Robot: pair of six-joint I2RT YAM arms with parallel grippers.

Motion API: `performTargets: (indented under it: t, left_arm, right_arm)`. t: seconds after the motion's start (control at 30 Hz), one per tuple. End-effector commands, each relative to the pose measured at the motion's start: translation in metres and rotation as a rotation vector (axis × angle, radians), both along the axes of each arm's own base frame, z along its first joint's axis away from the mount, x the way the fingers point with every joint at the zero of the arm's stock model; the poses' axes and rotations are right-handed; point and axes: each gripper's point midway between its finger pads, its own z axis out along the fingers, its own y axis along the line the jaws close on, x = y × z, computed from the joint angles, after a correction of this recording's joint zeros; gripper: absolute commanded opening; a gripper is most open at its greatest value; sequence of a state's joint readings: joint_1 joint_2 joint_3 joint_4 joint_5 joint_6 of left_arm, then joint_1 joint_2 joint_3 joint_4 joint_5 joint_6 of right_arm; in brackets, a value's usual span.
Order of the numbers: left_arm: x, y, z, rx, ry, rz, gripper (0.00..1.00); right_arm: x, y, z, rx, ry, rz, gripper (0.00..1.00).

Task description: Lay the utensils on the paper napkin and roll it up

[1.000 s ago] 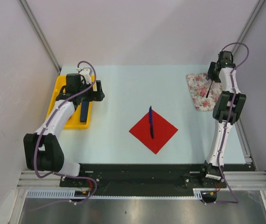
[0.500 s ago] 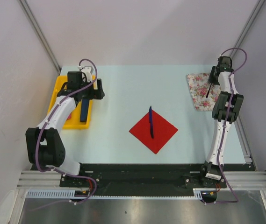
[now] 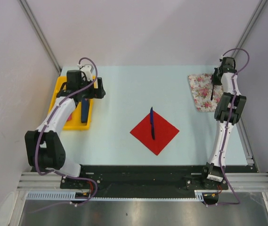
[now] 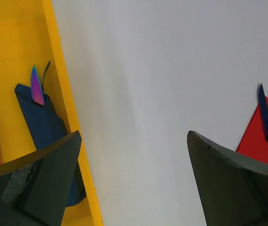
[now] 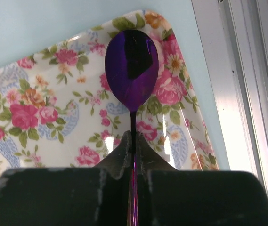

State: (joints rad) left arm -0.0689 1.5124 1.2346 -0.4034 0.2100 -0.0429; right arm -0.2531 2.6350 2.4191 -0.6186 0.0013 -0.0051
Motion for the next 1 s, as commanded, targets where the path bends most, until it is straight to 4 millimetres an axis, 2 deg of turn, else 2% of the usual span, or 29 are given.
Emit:
performTargets:
  t: [0.0,0.03,0.07,0.13,0.17,0.23,0.27,0.3,0.33,0.37,0.4,0.43,0.47,0.53,0.57,0.6,0.63,0.67,0.73,0.77,0.83,0.87,0.9,0.97]
  left_arm:
    - [-0.001,-0.017,0.069,-0.055,-0.268,-0.106,1.0]
    - [-0.006,-0.018,0.083,-0.057,-0.312,-0.123,1.0]
    - [-0.009,-0.02,0.091,-0.058,-0.341,-0.137,1.0]
    - [-0.008,-0.02,0.11,-0.041,-0.421,-0.153,1.0]
    - [-0.01,-0.017,0.124,-0.062,-0.452,-0.113,1.0]
    - [-0.012,-0.021,0.142,-0.086,-0.508,-0.127,1.0]
    - [-0.015,-0.024,0.149,-0.074,-0.541,-0.164,1.0]
    - [-0.018,-0.027,0.155,-0.078,-0.562,-0.186,1.0]
    - [-0.019,-0.027,0.157,-0.08,-0.571,-0.184,1.0]
    - [-0.02,-0.027,0.16,-0.098,-0.567,-0.171,1.0]
    - [-0.022,-0.028,0.154,-0.106,-0.532,-0.167,0.99]
    - [-0.024,-0.029,0.155,-0.114,-0.516,-0.171,1.0]
    - [-0.028,-0.032,0.151,-0.124,-0.492,-0.189,1.0]
    - [-0.038,-0.037,0.132,-0.136,-0.438,-0.2,1.0]
    - [-0.043,-0.041,0.128,-0.149,-0.429,-0.205,1.0]
    - [-0.051,-0.044,0.13,-0.147,-0.449,-0.22,1.0]
    - [-0.059,-0.058,0.112,-0.139,-0.415,-0.252,1.0]
    - [-0.062,-0.061,0.104,-0.106,-0.408,-0.25,1.0]
    - [-0.08,-0.08,0.078,-0.097,-0.331,-0.296,1.0]
    - [-0.084,-0.083,0.068,-0.097,-0.301,-0.3,1.0]
    - [-0.094,-0.09,0.046,-0.097,-0.242,-0.311,1.0]
    - [-0.096,-0.092,0.04,-0.097,-0.229,-0.311,1.0]
    - [-0.096,-0.094,0.037,-0.103,-0.223,-0.313,1.0]
    - [-0.099,-0.103,0.029,-0.124,-0.192,-0.332,1.0]
  right_arm:
    - [-0.011,0.008,0.071,-0.035,-0.059,0.062,0.0]
    - [-0.011,0.013,0.113,-0.044,-0.138,0.071,0.0]
    - [-0.018,0.025,0.112,-0.02,-0.129,0.09,0.0]
    - [-0.026,0.04,0.138,0.0,-0.173,0.103,0.0]
    - [-0.04,0.051,0.152,0.013,-0.18,0.108,0.0]
    - [-0.057,0.08,0.162,0.071,-0.176,0.116,0.0]
    - [-0.069,0.094,0.187,0.092,-0.214,0.125,0.0]
    - [-0.085,0.107,0.167,0.131,-0.162,0.128,0.0]
    - [-0.093,0.128,0.166,0.175,-0.154,0.134,0.0]
    - [-0.107,0.141,0.184,0.185,-0.181,0.15,0.0]
    - [-0.123,0.154,0.161,0.207,-0.127,0.153,0.0]
    - [-0.131,0.179,0.162,0.23,-0.128,0.182,0.0]
    - [-0.14,0.192,0.157,0.25,-0.115,0.193,0.0]
    - [-0.163,0.234,0.146,0.268,-0.093,0.261,0.0]
    - [-0.17,0.249,0.141,0.284,-0.086,0.274,0.0]
    - [-0.172,0.26,0.146,0.295,-0.12,0.301,0.0]
    - [-0.183,0.271,0.128,0.304,-0.081,0.317,0.0]
    - [-0.191,0.293,0.123,0.293,-0.067,0.359,0.0]
    - [-0.202,0.312,0.106,0.289,-0.025,0.385,0.0]
    - [-0.208,0.325,0.1,0.283,-0.009,0.404,0.0]
    - [-0.213,0.338,0.087,0.277,0.014,0.404,0.0]
    - [-0.216,0.338,0.08,0.255,0.023,0.382,0.0]
    - [-0.22,0.348,0.077,0.259,0.024,0.381,0.0]
    - [-0.227,0.355,0.067,0.26,0.04,0.383,0.0]
